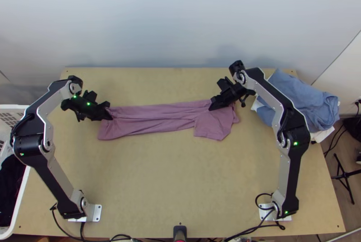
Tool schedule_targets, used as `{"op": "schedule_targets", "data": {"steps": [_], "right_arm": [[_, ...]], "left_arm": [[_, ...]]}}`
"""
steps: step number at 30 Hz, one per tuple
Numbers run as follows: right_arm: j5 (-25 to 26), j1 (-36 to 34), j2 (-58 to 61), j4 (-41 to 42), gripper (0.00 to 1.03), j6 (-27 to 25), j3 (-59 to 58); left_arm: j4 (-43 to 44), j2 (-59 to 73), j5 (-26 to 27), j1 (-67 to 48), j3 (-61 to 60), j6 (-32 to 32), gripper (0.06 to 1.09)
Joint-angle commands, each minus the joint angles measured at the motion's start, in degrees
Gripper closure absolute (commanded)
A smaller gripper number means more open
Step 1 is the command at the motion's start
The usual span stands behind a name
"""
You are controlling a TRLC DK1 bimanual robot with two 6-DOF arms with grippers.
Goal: Fold the t-shirt
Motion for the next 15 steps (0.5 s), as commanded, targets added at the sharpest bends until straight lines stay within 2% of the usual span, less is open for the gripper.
{"op": "schedule_targets", "data": {"steps": [1, 10, 15], "right_arm": [[-0.5, -0.01, -3.99, -1.46, 1.0, 0.03, -1.5], [-0.85, -2.3, -6.89, -1.46, 1.0, -0.32, -4.4], [-0.85, -3.27, -10.05, -1.55, 1.0, 0.38, -5.37]], "left_arm": [[-2.93, -2.96, 0.55, 3.96, -2.22, 3.77, 1.04], [-7.14, -5.07, -1.39, 14.59, -2.13, 11.15, 1.04], [-10.31, -6.92, -1.39, 14.59, -0.72, 11.07, 1.04]]}}
